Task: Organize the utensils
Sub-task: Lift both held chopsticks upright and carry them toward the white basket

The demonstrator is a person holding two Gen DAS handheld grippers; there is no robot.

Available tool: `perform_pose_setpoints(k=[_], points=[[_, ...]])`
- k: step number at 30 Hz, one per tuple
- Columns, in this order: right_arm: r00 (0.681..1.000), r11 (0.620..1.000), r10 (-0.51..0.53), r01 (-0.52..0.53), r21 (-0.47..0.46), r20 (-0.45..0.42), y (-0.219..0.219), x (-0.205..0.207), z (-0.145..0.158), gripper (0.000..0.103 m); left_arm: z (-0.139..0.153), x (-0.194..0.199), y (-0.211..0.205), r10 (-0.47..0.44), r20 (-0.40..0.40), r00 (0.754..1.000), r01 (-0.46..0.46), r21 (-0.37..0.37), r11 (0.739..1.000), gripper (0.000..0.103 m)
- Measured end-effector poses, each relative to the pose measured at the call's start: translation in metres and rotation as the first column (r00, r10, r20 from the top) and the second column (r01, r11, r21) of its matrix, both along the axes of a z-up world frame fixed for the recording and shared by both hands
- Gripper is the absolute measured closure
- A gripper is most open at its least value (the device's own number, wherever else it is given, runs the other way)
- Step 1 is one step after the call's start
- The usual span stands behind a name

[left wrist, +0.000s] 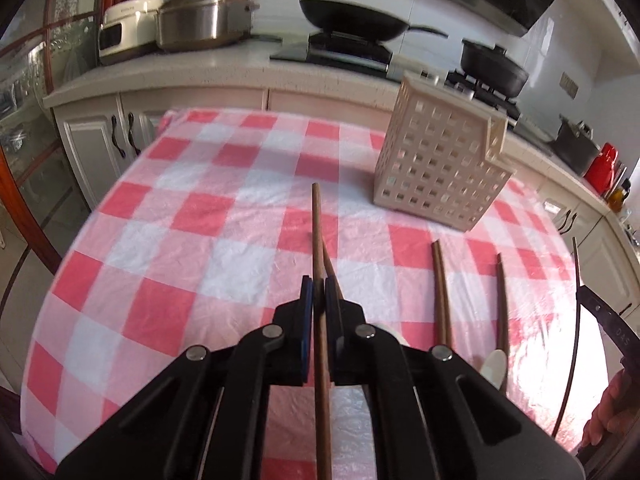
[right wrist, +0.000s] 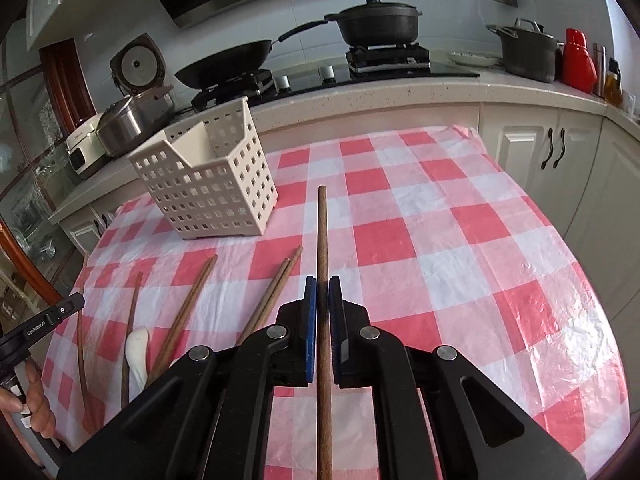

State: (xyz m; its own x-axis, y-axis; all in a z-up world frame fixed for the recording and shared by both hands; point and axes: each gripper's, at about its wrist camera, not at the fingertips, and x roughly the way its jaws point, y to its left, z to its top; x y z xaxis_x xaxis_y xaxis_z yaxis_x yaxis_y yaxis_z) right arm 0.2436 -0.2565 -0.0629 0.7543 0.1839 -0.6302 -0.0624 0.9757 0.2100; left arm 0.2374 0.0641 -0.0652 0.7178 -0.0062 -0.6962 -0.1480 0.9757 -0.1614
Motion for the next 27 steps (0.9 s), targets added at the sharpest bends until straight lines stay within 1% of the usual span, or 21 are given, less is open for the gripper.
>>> perform_pose_setpoints(k=[5,8,11,15,20,27], points=[[0.998,1.0,-0.001,0.002,-0.001,0.068,0.0,-0.018,0.02,0.097,0.025,-0.028,-0.002,-0.01,0.091,0.996,0.01,0.008,1.0,0.097],[0.994,1.0,0.0,0.001,-0.015,0.105,0.001,-0.03,0.03,0.097,0.035,-0.041,-0.004,-0.019,0.135,0.991,0.016,0.02,1.0,0.097],[0.989,0.999,0.005,0.0,-0.033,0.146,0.003,-0.041,0.038,0.097,0.042,-0.055,-0.006,-0.032,0.177,0.984,0.03,0.016,0.999,0.097],[0.98,0.998,0.011,0.0,-0.056,0.199,0.005,-0.055,0.047,0.097,0.049,-0.07,-0.009,-0.047,0.209,0.977,0.042,0.026,0.999,0.097],[0.973,0.998,0.02,-0.008,-0.057,0.228,0.007,-0.066,0.056,0.097,0.057,-0.083,-0.013,-0.059,0.235,0.97,0.051,0.04,0.998,0.097],[0.962,0.996,0.048,-0.027,-0.08,0.269,0.013,-0.083,0.07,0.097,0.074,-0.102,-0.022,-0.08,0.308,0.948,0.057,0.084,0.995,0.097]])
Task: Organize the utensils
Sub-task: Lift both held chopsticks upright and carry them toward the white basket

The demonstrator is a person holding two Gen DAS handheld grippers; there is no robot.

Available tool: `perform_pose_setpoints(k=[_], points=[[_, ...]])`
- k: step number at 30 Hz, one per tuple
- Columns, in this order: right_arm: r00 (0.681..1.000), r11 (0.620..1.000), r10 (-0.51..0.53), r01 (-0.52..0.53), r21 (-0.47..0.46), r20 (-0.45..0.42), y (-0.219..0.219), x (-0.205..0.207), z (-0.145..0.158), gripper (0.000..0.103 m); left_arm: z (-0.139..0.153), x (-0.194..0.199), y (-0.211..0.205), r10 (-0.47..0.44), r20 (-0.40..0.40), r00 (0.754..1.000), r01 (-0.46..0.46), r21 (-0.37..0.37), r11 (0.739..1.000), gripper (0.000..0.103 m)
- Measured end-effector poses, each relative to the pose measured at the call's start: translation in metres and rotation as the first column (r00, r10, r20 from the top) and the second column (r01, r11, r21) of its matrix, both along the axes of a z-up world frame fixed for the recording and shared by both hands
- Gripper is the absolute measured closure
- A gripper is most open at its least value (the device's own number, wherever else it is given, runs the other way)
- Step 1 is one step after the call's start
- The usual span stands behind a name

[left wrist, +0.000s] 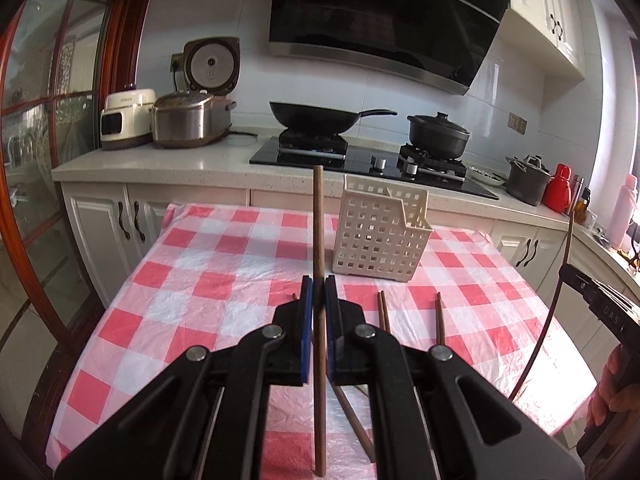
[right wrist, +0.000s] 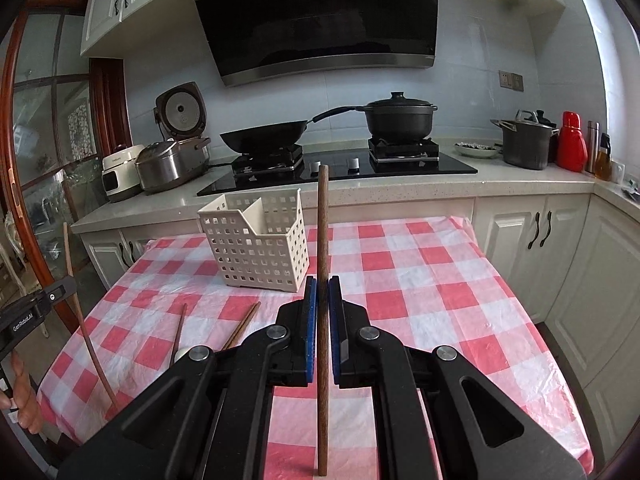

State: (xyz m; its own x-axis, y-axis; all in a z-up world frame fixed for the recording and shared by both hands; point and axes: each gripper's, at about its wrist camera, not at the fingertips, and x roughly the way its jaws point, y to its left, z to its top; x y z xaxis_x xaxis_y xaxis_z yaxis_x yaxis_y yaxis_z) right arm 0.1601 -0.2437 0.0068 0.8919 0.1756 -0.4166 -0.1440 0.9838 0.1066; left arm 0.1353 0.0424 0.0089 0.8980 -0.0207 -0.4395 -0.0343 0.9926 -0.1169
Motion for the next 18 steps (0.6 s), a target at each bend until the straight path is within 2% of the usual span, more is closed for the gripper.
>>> perform_pose_setpoints(k=[9,18], points=[[0.998,0.998,0.042,-0.04,-0.04,0.052,0.01,-0.025,0.011,0.097,0.013,-0.022,-0.017,-0.019,0.077,0.997,0.013,0.078,0.997,0.097],[0.993,0.997,0.06,-0.053,-0.064,0.104,0.013,-0.045,0.027,0.097,0.024,-0.042,-0.024,-0.035,0.125,0.992,0.022,0.1,0.995,0.097]])
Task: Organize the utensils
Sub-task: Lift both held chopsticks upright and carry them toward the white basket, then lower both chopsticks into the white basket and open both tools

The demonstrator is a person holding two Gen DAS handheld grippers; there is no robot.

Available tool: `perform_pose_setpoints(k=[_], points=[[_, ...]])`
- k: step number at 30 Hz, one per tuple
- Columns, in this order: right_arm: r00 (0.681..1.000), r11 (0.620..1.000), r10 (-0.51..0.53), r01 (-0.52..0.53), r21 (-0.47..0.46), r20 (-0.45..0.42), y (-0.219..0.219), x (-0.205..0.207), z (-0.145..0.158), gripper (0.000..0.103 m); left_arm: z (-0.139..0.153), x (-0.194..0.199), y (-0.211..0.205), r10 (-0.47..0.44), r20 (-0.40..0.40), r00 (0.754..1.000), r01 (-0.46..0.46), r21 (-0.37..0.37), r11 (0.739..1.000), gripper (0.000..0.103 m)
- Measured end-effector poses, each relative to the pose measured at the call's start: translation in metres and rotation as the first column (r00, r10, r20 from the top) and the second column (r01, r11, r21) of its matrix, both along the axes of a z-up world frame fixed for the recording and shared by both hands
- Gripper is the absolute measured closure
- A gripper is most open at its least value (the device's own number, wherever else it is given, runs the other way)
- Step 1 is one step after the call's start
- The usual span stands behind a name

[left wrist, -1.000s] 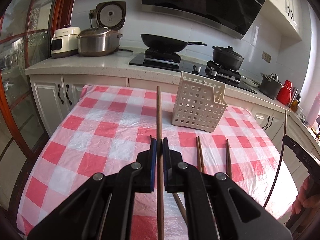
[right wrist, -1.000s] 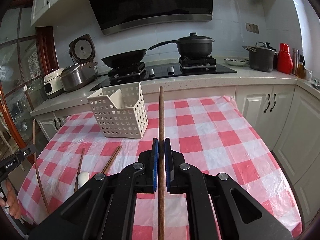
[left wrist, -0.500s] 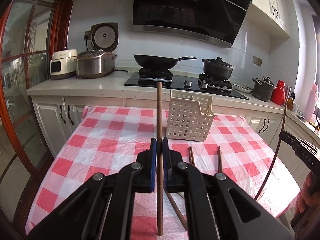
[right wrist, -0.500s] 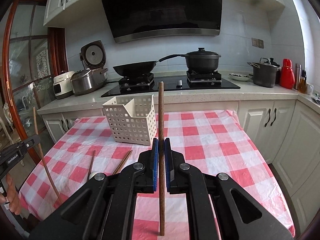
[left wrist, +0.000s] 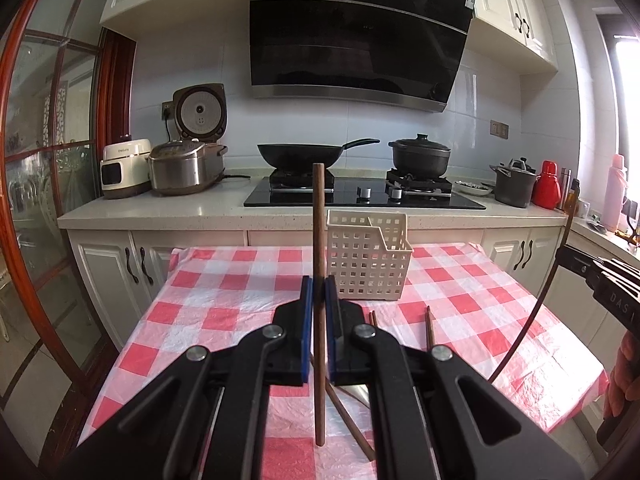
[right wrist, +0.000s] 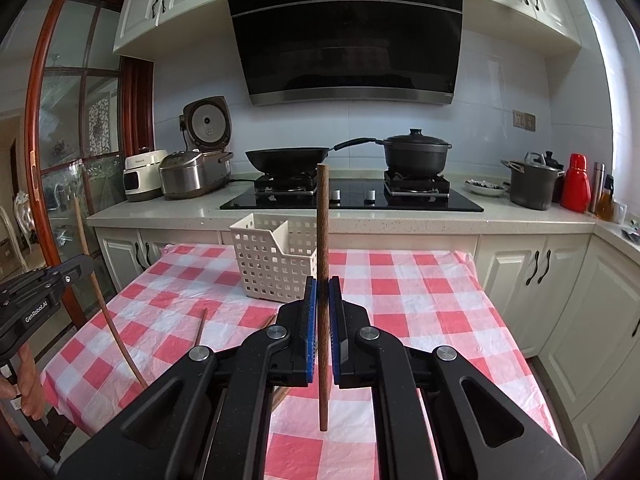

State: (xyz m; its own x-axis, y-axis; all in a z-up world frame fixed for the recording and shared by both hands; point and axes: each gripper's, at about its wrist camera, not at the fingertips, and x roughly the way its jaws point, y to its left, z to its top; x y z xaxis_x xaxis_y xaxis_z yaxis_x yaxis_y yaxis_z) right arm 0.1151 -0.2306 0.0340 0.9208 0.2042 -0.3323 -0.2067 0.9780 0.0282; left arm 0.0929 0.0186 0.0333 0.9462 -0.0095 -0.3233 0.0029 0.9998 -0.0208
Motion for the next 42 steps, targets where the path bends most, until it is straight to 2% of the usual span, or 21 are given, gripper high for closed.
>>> perform_pose_setpoints(k=[10,29,35,42], points=[[0.997,0.998,0.05,-0.048,-0.034,0.061,0.013,-0.025,0.016,0.097,0.01,-0.024,-0.011,-0.027,0.05,0.998,0.026,0.031,0.999,0.097],[0.987,0.995,0.09,-0.082,-0.064,0.136,0.026,-0.051,0.033,0.097,0.026,-0.057,-0.015,-0.05,0.115,0.992,0.046,0.037,0.998,0.097],[0.984,0.994,0.09,-0.078,-0.082,0.155,0.031,-0.041,0.037,0.097,0.031,-0.048,-0.02,-0.063,0.13,0.99,0.057,0.045,0.997,0.097],[0.983,0.993,0.103,-0.091,-0.077,0.155,0.039,-0.003,0.044,0.097,0.05,-0.01,-0.017,-0.08,0.134,0.988,0.078,0.02,0.997,0.097]])
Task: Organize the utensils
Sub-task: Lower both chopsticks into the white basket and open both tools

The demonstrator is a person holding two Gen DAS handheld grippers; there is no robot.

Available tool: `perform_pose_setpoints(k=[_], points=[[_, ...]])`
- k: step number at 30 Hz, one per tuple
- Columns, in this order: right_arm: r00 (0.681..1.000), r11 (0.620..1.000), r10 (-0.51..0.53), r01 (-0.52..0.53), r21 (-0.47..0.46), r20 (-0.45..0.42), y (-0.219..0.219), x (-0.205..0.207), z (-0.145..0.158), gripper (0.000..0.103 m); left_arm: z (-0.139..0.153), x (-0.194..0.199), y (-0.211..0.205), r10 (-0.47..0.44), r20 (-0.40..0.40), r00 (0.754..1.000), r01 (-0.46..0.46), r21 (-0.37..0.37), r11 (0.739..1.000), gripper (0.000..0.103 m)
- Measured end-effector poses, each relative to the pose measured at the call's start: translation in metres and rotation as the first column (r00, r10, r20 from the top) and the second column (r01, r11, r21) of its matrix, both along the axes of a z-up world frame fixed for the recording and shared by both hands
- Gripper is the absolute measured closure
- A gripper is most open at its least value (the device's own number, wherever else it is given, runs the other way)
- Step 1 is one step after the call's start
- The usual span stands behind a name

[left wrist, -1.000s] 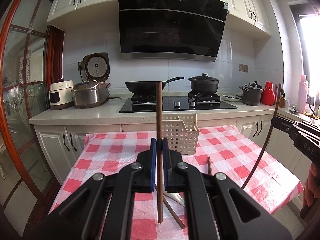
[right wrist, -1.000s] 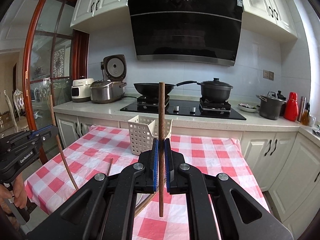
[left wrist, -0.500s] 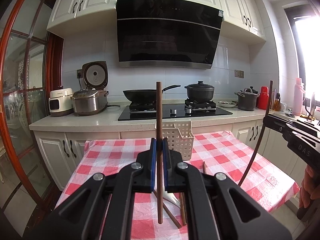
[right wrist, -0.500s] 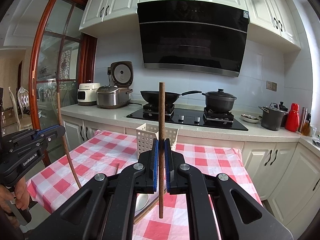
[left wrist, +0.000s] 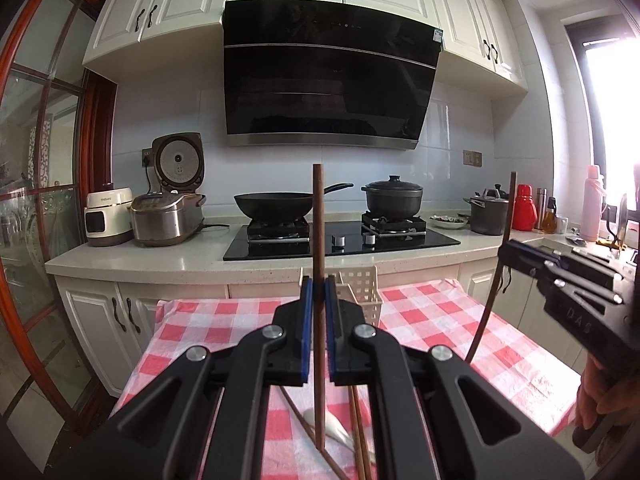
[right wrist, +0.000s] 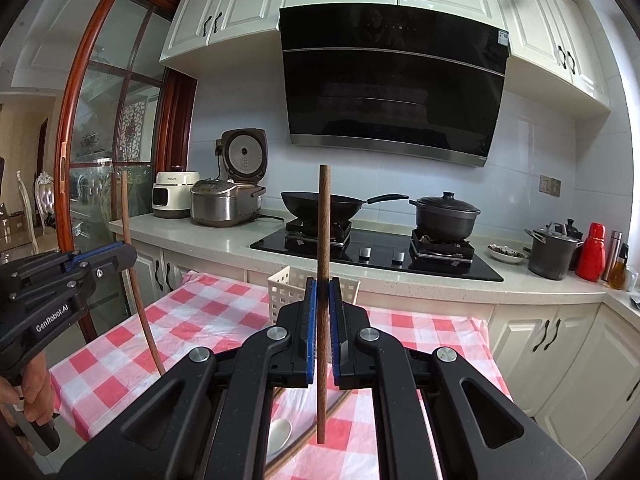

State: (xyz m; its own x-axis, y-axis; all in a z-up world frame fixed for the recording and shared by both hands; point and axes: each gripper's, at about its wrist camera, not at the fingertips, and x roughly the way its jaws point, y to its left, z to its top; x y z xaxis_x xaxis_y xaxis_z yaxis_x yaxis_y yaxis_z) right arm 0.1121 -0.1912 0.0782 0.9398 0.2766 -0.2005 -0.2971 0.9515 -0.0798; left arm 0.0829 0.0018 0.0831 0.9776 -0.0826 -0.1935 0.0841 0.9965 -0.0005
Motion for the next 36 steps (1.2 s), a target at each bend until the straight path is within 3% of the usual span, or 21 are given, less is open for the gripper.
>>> perform_pose_setpoints(k=[11,21,28,32,36], points=[[0.998,0.996,0.013,-0.008,0.086,-0.062,0.01,0.1,0.02,0.097,0.041,0.103,0.01,0.019,-0.011,1.0,-0.02,-0.063,0.998,0.097],[0.998,0.997,-0.005,0.01,0.077,-0.058,0.026,0.182,0.032,0.097,0.072,0.202,0.008,0.051,0.019,0.999,-0.05,-0.044,0.998,0.097],[0.996,0.994,-0.015,0.025,0.11,-0.084,0.025,0.24,0.034,0.097,0.088,0.275,0.01,0.052,0.015,0.999,-0.051,-0.072,0.996,0.097],[0.994,0.992,-0.008,0.021,0.127,-0.104,0.026,0.262,0.024,0.097,0.079,0.308,0.004,0.051,-0.01,0.999,-0.051,-0.068,0.996,0.097],[0.987,0.995,0.015,0.0,0.097,-0.16,0.035,0.283,0.001,0.097,0.043,0.335,-0.002,0.042,-0.088,0.995,-0.047,-0.063,0.997,0.097]])
